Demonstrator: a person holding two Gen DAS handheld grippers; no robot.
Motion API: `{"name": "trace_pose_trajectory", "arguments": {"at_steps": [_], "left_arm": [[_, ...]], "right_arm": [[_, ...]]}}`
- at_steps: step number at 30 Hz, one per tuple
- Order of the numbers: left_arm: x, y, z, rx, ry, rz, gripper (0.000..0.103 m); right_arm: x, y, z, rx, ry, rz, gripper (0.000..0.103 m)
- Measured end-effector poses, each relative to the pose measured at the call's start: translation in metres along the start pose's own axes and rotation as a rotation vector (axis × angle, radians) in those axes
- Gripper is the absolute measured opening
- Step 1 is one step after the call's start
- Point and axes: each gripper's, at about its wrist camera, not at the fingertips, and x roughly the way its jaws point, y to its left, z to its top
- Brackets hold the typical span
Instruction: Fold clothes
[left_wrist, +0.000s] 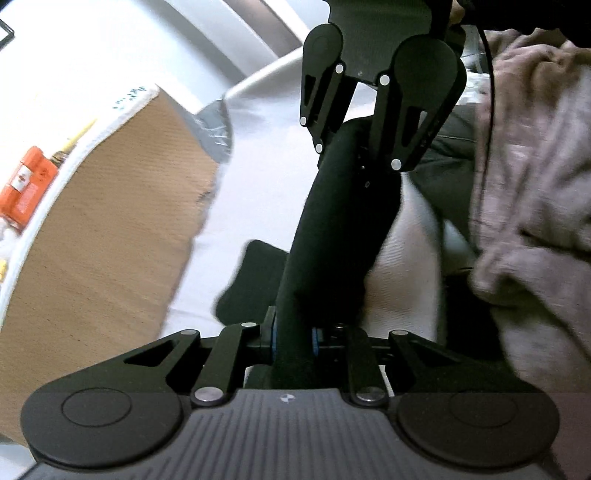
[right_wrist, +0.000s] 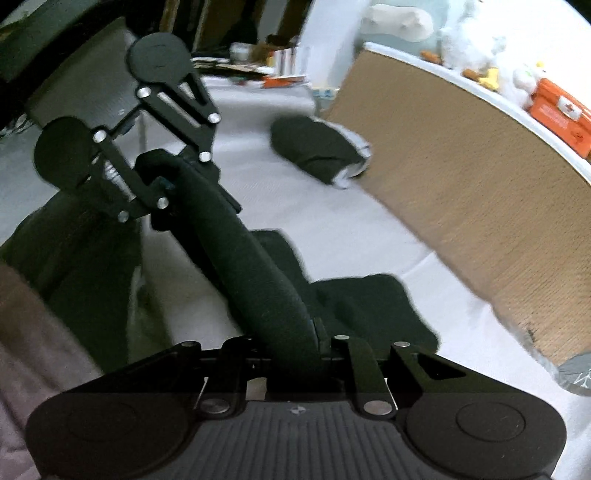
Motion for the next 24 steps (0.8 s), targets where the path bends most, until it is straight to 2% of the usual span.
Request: {"name": "trace_pose_trajectory", "arguments": {"at_steps": [4, 7, 10, 12, 15, 18, 21, 24], "left_arm": [[0.031, 0.036, 0.011, -0.013, 0.017, 0.053, 0.02], [0.064, 0.063, 0.014, -0.061, 0.032, 0.086, 0.022], [0.102, 0.09, 0.012, -0.133, 0.052, 0.128, 0.03], [0.128, 0.1, 0.008, -0.167, 0.082, 0.159, 0.041], [0.165, 0.108, -0.003, -0.21, 0.125, 0.159, 0.044], [0.18, 0.111, -0.012, -0.344, 0.089, 0.183, 0.044], [0.18, 0.101, -0.017, -0.486, 0.01, 0.187, 0.045], [0.186, 0.077, -0.018, -0.555, -0.041, 0.189, 0.044]], "right_arm": [[0.014, -0.034, 0.016, 0.006, 0.013, -0.035, 0.018], [0.038, -0.064, 0.026, 0.032, 0.032, -0.052, 0.018], [0.066, -0.093, 0.033, 0.054, 0.052, -0.071, 0.019], [0.092, -0.109, 0.034, 0.053, 0.065, -0.083, 0.019], [0.144, -0.126, 0.026, 0.032, 0.104, -0.114, 0.025], [0.196, -0.138, 0.008, 0.043, 0.157, -0.103, 0.026], [0.223, -0.149, -0.005, 0.145, 0.129, -0.121, 0.031], [0.234, -0.153, -0.011, 0.198, 0.088, -0.123, 0.033]]}}
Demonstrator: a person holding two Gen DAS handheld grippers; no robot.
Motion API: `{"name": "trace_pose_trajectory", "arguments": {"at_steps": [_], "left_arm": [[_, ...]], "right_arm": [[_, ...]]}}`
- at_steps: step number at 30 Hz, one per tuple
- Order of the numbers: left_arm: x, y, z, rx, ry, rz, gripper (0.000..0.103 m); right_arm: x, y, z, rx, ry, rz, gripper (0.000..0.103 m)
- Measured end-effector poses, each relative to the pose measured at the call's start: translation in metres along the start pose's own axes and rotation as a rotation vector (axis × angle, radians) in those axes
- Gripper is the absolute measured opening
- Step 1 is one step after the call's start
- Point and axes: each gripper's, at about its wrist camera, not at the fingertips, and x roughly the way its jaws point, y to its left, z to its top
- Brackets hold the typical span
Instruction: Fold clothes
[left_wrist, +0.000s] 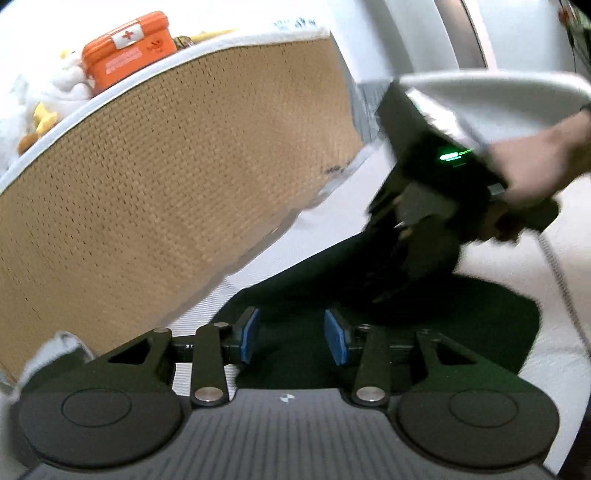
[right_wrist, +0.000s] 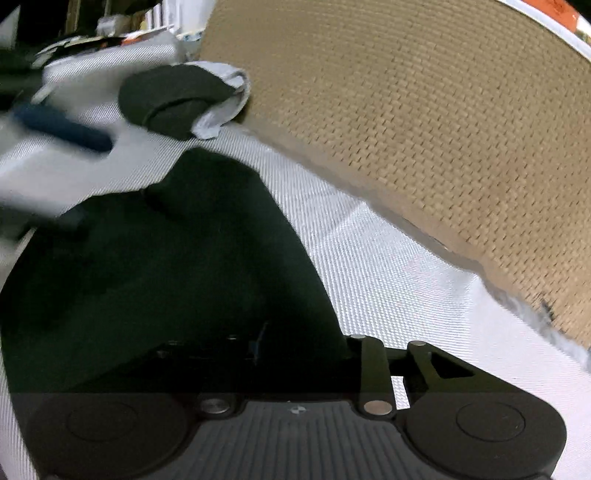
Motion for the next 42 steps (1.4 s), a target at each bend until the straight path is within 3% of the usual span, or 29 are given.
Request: {"name": "trace_pose_trajectory", "arguments": {"at_steps": [3, 5, 7, 8, 11, 16, 19, 23, 30, 34, 42], "left_arm": [[0.007, -0.016, -0.018, -0.051, 0.033, -0.015, 0.044], [0.02, -0.027, -0.028, -0.075, 0.055, -0.007, 0.043], [0.028, -0.036, -0.037, -0.122, 0.06, 0.021, 0.042], [0.037, -0.034, -0.043, -0.16, 0.066, 0.026, 0.041], [0.048, -0.04, -0.052, -0.243, 0.069, 0.062, 0.041], [0.056, -0.055, -0.063, -0.297, 0.043, 0.159, 0.042], [0.06, -0.063, -0.063, -0.325, 0.027, 0.213, 0.042], [0.054, -0.066, -0.062, -0.355, 0.005, 0.298, 0.044], [0.051, -0.062, -0.06, -0.411, -0.015, 0.397, 0.048], [0.052, -0.056, -0.057, -0.457, -0.001, 0.389, 0.05], [0.057, -0.049, -0.057, -0.514, 0.005, 0.375, 0.053]], "right_arm": [[0.007, 0.001, -0.003, 0.005, -0.01, -0.01, 0.038], [0.009, -0.006, -0.002, 0.049, -0.022, -0.013, 0.046], [0.01, -0.018, -0.005, 0.121, -0.037, -0.037, 0.064], [0.008, -0.024, -0.006, 0.161, -0.051, -0.039, 0.066], [-0.002, -0.04, -0.015, 0.303, -0.123, -0.056, 0.067], [-0.058, -0.04, -0.059, 0.606, -0.401, -0.171, 0.067], [-0.077, -0.037, -0.086, 0.696, -0.385, -0.08, 0.067], [-0.08, -0.006, -0.115, 0.64, -0.349, -0.071, 0.067], [-0.088, 0.027, -0.133, 0.495, -0.39, -0.124, 0.067], [-0.08, 0.026, -0.139, 0.425, -0.381, -0.15, 0.067], [-0.061, 0.001, -0.127, 0.489, -0.385, -0.19, 0.067]]}}
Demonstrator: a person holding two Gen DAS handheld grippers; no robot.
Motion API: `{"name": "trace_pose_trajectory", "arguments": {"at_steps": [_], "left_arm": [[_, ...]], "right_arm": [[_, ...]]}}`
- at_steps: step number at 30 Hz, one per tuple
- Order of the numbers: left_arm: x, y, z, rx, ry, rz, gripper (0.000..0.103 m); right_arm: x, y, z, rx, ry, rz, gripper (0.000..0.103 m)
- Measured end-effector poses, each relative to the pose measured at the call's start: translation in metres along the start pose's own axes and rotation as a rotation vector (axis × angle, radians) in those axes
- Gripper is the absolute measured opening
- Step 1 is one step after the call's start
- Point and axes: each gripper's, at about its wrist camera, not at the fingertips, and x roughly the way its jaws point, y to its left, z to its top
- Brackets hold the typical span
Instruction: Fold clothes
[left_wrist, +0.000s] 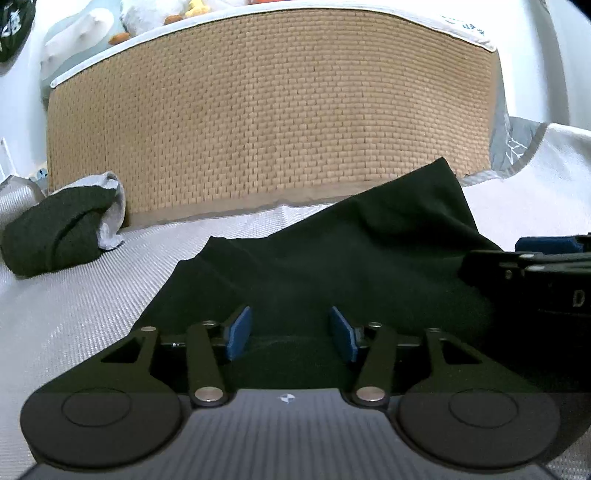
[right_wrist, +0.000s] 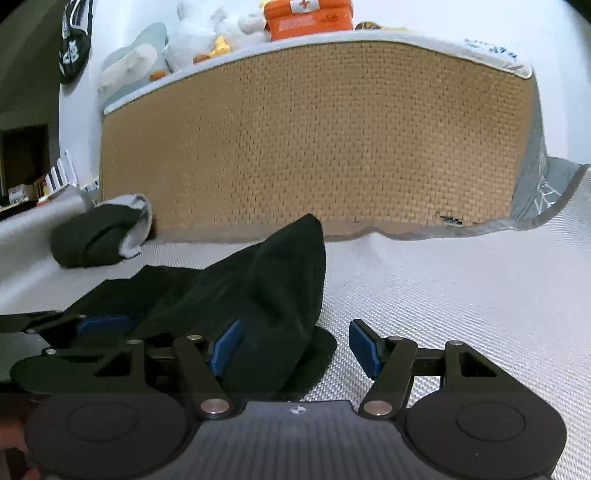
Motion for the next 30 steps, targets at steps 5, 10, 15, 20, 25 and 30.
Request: {"name": "trace_pose_trajectory", "arguments": {"at_steps": [5, 10, 15, 20, 25, 30], "left_arm": [[0.011, -0.005, 0.006, -0.011, 0.015, 0.03, 0.056], [0.025, -0.005, 0.013, -0.036, 0.027, 0.057, 0.06], [0.037, -0.002, 0.017, -0.053, 0.025, 0.058, 0.06], [0.052, 0.001, 0.023, -0.066, 0.03, 0.065, 0.061], [0.062, 0.002, 0.027, -0.08, 0.027, 0.071, 0.061], [0.073, 0.011, 0.03, -0.132, 0.032, 0.061, 0.061]], "right_arm": [[0.022, -0.009, 0.002, 0.056, 0.068, -0.012, 0.077], [0.045, -0.017, 0.01, 0.064, 0.136, -0.033, 0.091], [0.033, -0.031, 0.02, 0.043, 0.11, -0.013, 0.087], [0.022, -0.043, 0.024, -0.058, 0.103, 0.143, 0.08], [0.032, -0.064, 0.023, -0.049, 0.247, 0.201, 0.08], [0.033, -0.058, 0.005, -0.068, 0.315, 0.164, 0.079]]}}
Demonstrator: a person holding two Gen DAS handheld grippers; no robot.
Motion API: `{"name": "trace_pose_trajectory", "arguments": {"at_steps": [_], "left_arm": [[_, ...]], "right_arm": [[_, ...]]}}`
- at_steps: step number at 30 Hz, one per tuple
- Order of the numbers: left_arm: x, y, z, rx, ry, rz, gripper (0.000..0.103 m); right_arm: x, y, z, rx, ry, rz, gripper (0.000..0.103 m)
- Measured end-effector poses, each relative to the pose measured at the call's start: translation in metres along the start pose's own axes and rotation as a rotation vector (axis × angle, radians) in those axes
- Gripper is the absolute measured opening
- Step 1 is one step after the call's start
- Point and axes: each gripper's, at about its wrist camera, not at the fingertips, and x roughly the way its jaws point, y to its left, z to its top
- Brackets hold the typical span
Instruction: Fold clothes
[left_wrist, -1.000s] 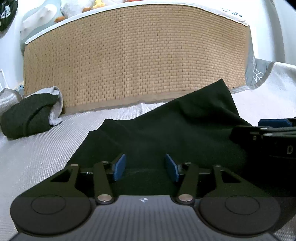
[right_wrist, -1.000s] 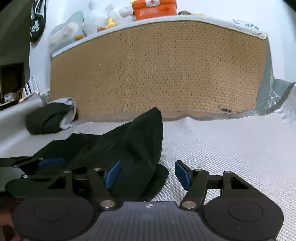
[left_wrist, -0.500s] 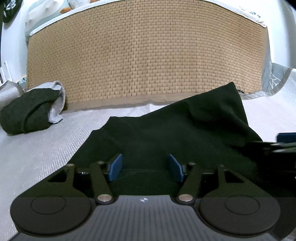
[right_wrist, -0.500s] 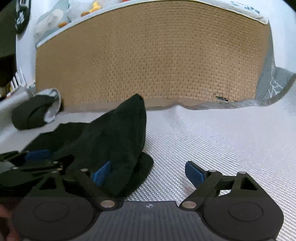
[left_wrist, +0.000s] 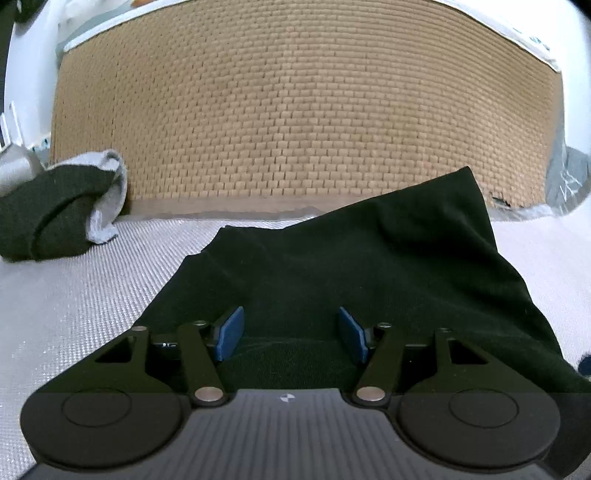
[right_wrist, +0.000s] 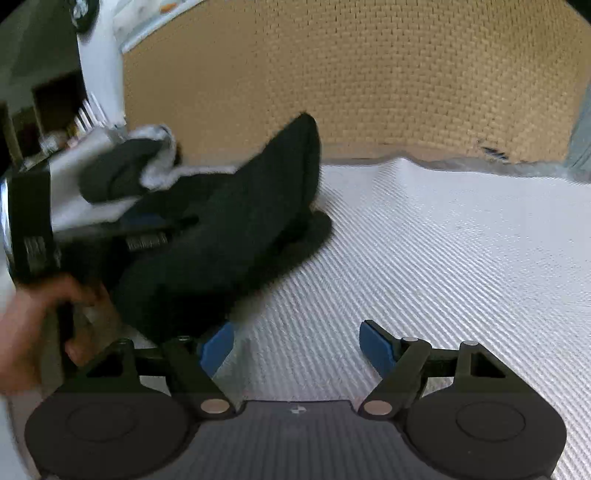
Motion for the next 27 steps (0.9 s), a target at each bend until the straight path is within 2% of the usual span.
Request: {"name": "trace_pose_trajectory", "arguments": {"at_steps": [2, 5, 7, 9, 11, 17, 20, 23, 27], "left_arm": [[0.003, 0.0, 0.001, -0.002, -0.002, 0.004, 0.061], [0.003, -0.004, 0.0, 0.009, -0.01, 0.014, 0.061], [0.002, -0.005, -0.001, 0.008, -0.014, 0.016, 0.061], [0.001, -0.005, -0.001, 0.008, -0.017, 0.017, 0.061], [0.002, -0.005, -0.001, 0.008, -0.019, 0.017, 0.061], [0.01, -0.004, 0.004, 0.012, -0.028, 0.028, 0.062], [0.014, -0.005, 0.006, 0.013, -0.027, 0.03, 0.062], [0.018, -0.004, 0.008, 0.013, -0.028, 0.034, 0.062], [0.021, -0.005, 0.01, 0.012, -0.031, 0.041, 0.062]], "right_arm": [[0.001, 0.008, -0.008, -0.049, -0.008, -0.032, 0.081], [0.005, 0.022, -0.01, -0.144, 0.019, -0.09, 0.089], [0.006, 0.03, -0.013, -0.186, 0.014, -0.165, 0.102], [0.003, 0.038, -0.019, -0.228, -0.015, -0.229, 0.103], [0.001, 0.044, -0.023, -0.267, -0.03, -0.257, 0.103], [0.003, 0.036, -0.02, -0.253, -0.021, -0.246, 0.103], [0.006, 0.018, -0.013, -0.138, 0.019, -0.17, 0.103], [0.003, 0.007, -0.014, -0.078, 0.018, -0.125, 0.103], [0.003, 0.013, -0.016, -0.105, 0.023, -0.146, 0.103]]}}
